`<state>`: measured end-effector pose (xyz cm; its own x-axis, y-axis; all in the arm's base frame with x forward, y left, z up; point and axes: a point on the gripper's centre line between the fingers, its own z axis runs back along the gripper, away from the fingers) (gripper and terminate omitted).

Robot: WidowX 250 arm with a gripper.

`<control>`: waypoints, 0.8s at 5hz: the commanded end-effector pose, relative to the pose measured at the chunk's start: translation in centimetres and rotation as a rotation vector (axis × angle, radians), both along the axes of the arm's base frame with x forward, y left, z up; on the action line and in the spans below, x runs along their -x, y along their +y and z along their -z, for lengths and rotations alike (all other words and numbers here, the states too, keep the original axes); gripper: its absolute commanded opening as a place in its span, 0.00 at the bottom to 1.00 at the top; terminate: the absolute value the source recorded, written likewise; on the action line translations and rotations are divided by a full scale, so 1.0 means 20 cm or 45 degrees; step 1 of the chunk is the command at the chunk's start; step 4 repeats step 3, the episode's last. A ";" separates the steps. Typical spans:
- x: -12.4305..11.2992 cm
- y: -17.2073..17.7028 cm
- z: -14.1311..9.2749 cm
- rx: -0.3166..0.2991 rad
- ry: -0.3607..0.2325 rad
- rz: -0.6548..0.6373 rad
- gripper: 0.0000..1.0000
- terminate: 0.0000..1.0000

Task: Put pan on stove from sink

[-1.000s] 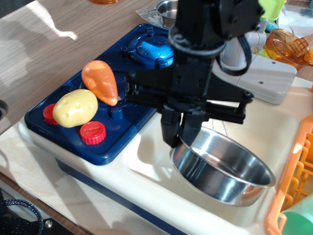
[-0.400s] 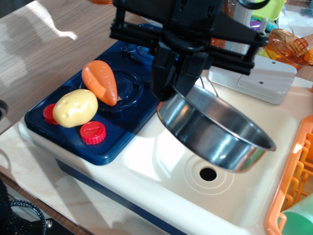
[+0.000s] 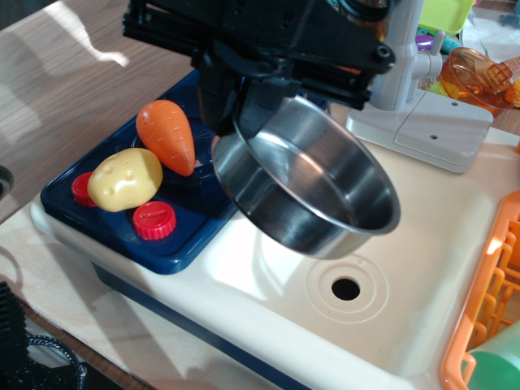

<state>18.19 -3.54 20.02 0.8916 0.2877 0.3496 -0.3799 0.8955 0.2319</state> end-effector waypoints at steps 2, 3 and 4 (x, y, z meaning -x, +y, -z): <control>-0.30 0.31 -0.05 -0.061 -0.180 0.230 0.00 0.00; -0.41 0.46 -0.04 -0.078 -0.233 0.356 0.00 1.00; -0.41 0.46 -0.04 -0.078 -0.233 0.356 0.00 1.00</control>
